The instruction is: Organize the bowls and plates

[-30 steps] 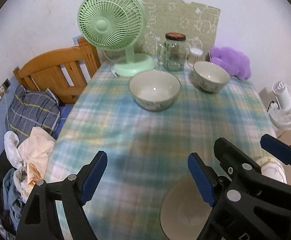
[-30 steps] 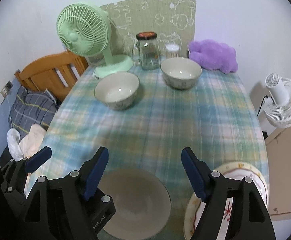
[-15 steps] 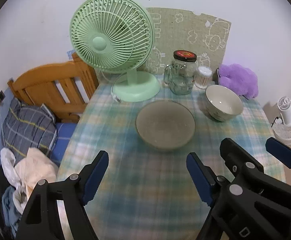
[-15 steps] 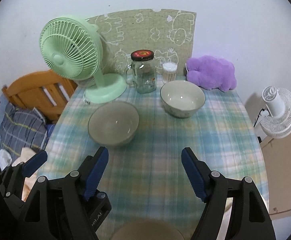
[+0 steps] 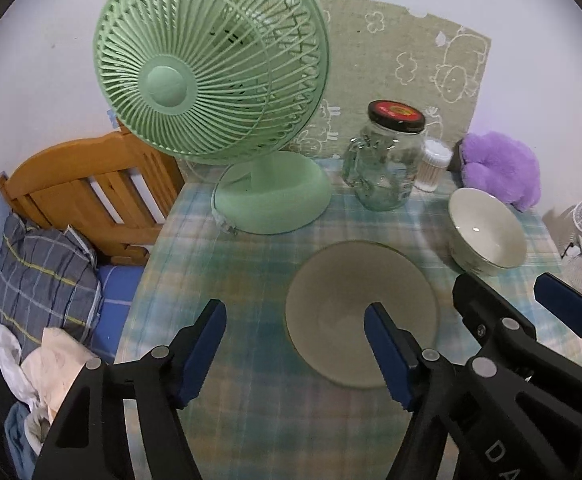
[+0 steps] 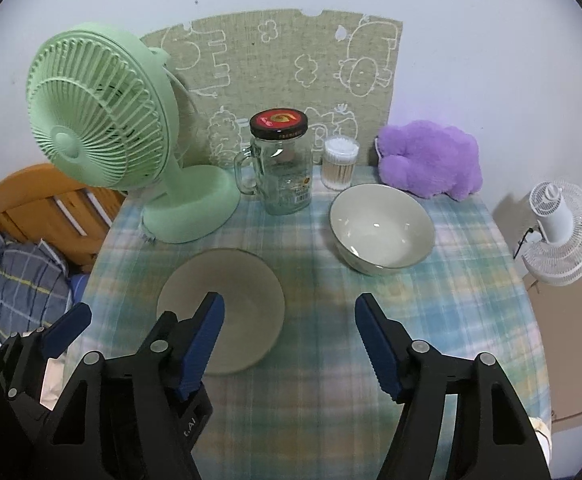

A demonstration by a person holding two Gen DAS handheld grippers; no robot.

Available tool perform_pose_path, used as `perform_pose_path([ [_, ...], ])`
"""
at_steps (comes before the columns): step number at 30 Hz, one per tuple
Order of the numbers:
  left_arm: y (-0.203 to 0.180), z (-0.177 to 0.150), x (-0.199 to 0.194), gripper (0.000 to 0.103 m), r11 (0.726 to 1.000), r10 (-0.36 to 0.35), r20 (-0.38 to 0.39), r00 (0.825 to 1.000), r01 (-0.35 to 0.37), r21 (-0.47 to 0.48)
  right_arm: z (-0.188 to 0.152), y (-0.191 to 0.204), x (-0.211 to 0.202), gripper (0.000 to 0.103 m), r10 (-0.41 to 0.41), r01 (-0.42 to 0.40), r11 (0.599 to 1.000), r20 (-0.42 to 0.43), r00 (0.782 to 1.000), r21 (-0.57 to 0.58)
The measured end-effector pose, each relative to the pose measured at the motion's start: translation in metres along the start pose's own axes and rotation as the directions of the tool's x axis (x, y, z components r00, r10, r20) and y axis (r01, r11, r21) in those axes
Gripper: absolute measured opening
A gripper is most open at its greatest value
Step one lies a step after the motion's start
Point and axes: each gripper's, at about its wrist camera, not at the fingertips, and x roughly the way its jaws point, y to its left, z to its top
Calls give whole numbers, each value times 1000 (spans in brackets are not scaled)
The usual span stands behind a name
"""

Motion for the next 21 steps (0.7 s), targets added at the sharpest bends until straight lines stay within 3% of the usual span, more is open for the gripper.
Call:
perform_pose_path([
  [4, 1, 6, 23, 68, 1000, -11, -22, 1000, 11, 0, 7, 4, 22, 65, -8, 8, 1000, -14, 1000, 17],
  [12, 1, 7, 66, 48, 999, -33, -87, 996, 33, 4, 12, 5, 69, 54, -17, 20, 999, -78, 997, 36],
  [21, 0, 4, 92, 23, 999, -45, -131, 990, 45, 3, 11, 6, 102, 30, -12, 16, 1000, -135, 991, 25],
])
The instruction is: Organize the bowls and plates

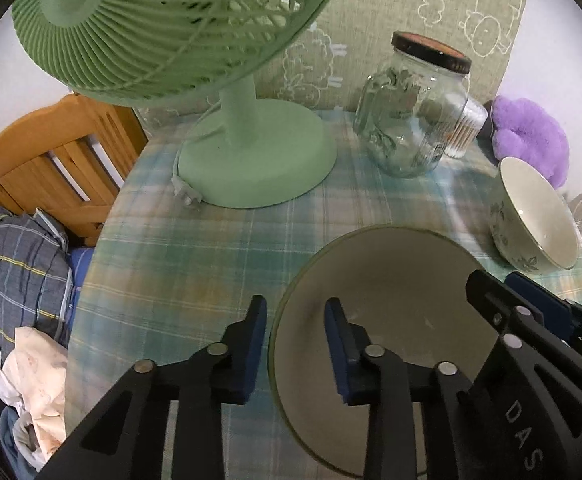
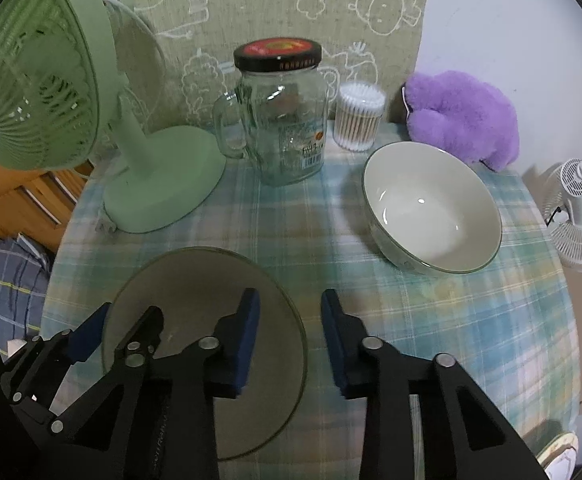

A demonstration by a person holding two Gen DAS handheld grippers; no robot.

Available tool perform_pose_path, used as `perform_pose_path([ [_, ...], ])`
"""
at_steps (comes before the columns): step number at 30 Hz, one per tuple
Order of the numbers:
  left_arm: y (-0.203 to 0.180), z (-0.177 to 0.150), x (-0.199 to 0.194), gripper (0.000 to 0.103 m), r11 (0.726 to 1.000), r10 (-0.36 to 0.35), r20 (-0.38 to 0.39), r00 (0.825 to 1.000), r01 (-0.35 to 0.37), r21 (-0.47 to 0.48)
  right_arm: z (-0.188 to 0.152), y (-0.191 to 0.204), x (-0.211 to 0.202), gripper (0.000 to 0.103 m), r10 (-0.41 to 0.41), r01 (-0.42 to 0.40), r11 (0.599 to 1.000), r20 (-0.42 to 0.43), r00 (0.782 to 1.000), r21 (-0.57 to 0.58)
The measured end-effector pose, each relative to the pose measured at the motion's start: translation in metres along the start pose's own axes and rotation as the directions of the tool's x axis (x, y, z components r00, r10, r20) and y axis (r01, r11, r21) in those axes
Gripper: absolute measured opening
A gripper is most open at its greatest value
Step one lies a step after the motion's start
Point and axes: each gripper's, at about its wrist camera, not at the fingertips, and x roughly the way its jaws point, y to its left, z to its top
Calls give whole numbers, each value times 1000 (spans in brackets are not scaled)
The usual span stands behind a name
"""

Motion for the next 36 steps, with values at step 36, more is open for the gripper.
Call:
perform_pose_path([
  [36, -18, -29, -82, 10, 999, -52, 69, 996, 50, 18, -27, -19, -65, 12, 28, -27, 999, 29, 999, -29],
])
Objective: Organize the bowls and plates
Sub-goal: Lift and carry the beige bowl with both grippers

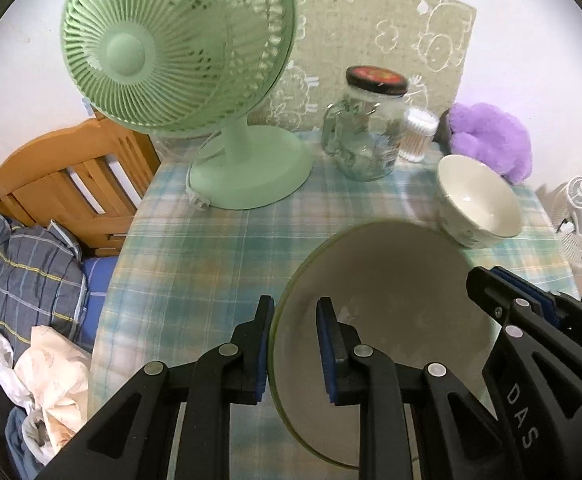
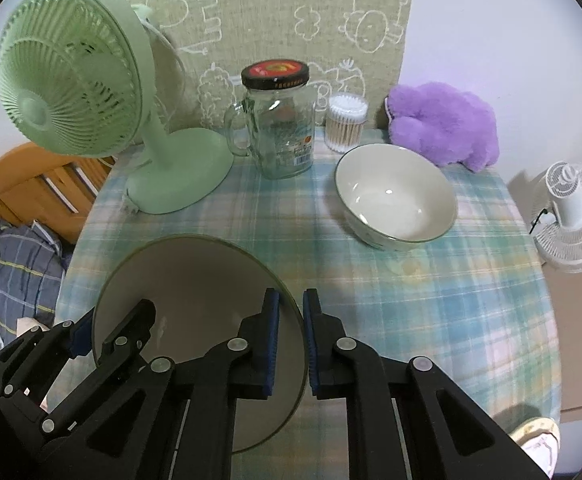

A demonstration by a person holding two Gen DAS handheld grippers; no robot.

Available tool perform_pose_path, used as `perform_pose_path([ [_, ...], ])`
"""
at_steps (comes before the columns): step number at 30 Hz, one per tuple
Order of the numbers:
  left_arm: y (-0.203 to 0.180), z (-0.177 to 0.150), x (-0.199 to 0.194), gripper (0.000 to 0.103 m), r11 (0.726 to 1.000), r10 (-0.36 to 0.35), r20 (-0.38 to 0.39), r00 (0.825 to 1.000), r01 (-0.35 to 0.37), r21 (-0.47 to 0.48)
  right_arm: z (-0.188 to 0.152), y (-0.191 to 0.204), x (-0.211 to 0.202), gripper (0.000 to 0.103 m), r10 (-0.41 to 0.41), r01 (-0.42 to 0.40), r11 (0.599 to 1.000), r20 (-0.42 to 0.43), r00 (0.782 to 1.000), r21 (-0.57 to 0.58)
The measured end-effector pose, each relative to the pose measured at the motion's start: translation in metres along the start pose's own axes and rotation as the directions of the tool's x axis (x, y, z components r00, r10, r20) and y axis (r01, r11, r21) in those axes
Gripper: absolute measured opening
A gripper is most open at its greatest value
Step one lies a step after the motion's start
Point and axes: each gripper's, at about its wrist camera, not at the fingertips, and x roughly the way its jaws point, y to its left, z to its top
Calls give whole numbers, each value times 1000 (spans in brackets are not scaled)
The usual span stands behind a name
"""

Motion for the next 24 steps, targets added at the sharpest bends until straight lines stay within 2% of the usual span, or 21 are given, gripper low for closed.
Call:
perform_pose_path([
  [1, 0, 0, -4, 10, 999, -37, -8, 999, 37, -18, -1, -1, -6, 2, 13, -13, 1000, 8, 1000, -3],
  [2, 0, 0, -5, 11, 997, -65, -33, 997, 64, -42, -1, -4, -14, 2, 81, -81, 997, 16, 997, 13],
  [3, -1, -2, -7, 11, 998, -42, -18, 999, 41, -49, 0, -6, -22, 2, 85, -85, 996, 22, 996, 27],
  [5, -8, -7, -7, 11, 998, 54, -1, 999, -54, 7, 1, -4, -28, 2, 32, -31, 999, 42, 999, -9],
  [8, -6, -21, 4, 13, 994, 109, -38, 993, -108, 27, -11, -7, -12, 2, 61, -62, 998, -39, 997, -16],
  [9, -3, -24, 5, 13, 992, 127, -39, 991, -126, 26, -16, -8, -10, 2, 58, -59, 998, -42, 997, -33],
  [12, 9, -30, 15, 13, 989, 150, -81, 985, -150, -3, -30, -24, 1, 3, 67, -63, 997, -98, 993, 44],
  [15, 19, -33, 25, 16, 986, 160, -124, 979, -164, -21, -37, -25, 10, 4, 55, -49, 998, -137, 989, 41],
  [16, 20, -36, 25, 17, 987, 155, -122, 980, -159, -21, -38, -24, 10, 7, 53, -49, 998, -138, 989, 34],
  [18, 19, -38, 25, 18, 987, 161, -119, 980, -163, -8, -38, -21, 11, 27, 55, -51, 998, -141, 988, 28],
  [19, 18, -39, 25, 18, 988, 155, -120, 981, -157, -7, -39, -22, 11, 44, 59, -55, 998, -141, 988, 31],
  [20, 18, -39, 25, 20, 988, 151, -123, 981, -153, -7, -38, -21, 10, 52, 64, -59, 998, -134, 989, 37],
  [24, 17, -38, 25, 27, 990, 139, -121, 983, -141, -5, -35, -14, 13, 52, 65, -62, 998, -127, 990, 24],
])
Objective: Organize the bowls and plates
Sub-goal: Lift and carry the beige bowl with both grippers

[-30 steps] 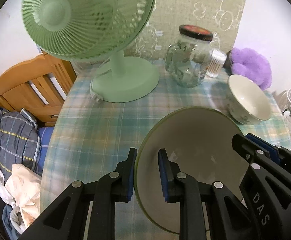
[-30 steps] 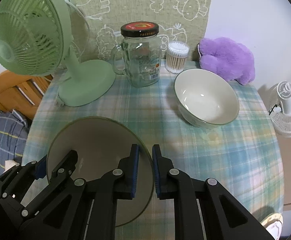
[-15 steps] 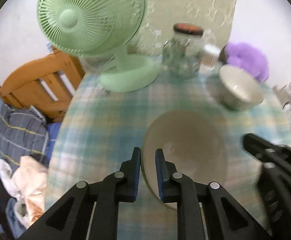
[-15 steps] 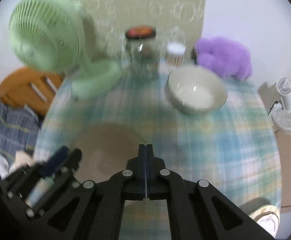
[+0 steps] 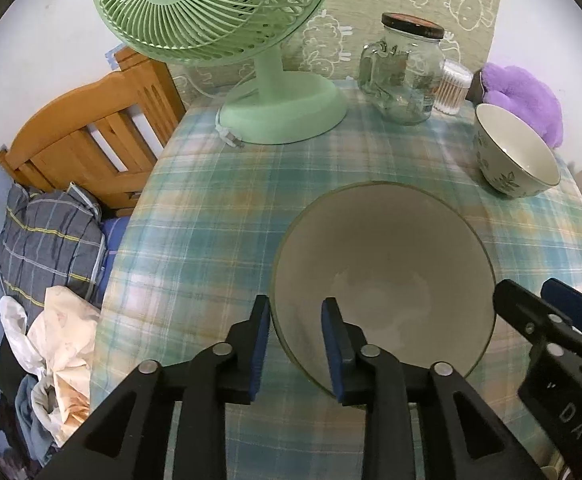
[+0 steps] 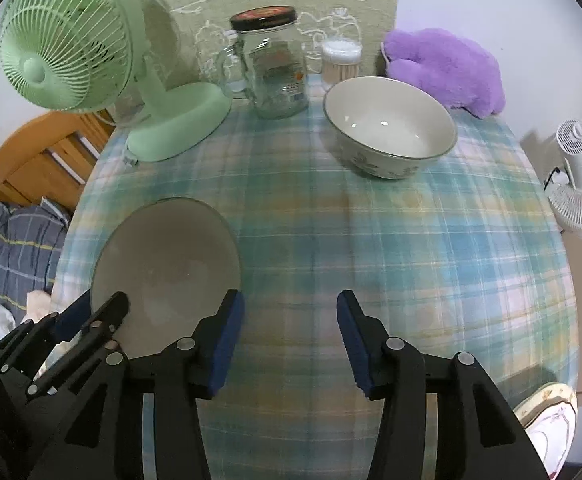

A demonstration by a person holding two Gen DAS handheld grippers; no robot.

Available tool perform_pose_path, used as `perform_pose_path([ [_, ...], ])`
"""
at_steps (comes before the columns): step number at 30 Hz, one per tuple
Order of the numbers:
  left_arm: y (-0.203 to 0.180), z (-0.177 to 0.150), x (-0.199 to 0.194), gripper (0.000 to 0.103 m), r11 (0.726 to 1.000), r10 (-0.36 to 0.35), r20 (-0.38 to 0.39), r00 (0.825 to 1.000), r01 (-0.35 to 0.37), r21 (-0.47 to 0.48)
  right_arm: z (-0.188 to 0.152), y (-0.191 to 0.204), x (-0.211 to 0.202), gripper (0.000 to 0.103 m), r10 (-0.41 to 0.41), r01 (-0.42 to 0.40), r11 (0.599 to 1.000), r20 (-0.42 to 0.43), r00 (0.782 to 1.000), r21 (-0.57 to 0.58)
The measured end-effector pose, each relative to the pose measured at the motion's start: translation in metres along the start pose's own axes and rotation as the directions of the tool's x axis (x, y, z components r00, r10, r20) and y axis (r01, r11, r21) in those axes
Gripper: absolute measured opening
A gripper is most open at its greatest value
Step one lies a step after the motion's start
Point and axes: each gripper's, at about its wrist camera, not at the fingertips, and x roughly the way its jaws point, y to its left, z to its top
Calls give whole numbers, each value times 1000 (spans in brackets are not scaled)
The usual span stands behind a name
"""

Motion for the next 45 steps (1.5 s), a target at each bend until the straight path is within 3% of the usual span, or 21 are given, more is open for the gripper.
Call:
perform_pose_path([
  [15, 8, 9, 16, 32, 1000, -29, -12, 1000, 29, 4, 15, 21, 19, 52, 3, -3, 1000, -5, 1000, -20],
  [21, 7, 13, 31, 19, 999, -44, -42, 998, 46, 29, 20, 27, 35, 38, -7, 6, 1000, -29, 1000, -13],
  [23, 6, 14, 32, 18, 998, -50, -38, 998, 52, 34, 19, 29, 40, 18, 1, -1, 1000, -43, 999, -10],
  [24, 5, 14, 32, 18, 998, -46, -32, 998, 47, 43, 19, 30, 42, 17, 13, -13, 1000, -48, 999, -11],
  [34, 4, 15, 26, 18, 998, -45, -31, 998, 47, 50, 17, 36, 38, 17, -29, 27, 998, -30, 999, -55],
  [45, -6, 14, -13, 18, 998, -35, 30, 999, 34, 49, 17, 26, 4, 17, -18, 19, 998, 18, 1000, -54],
])
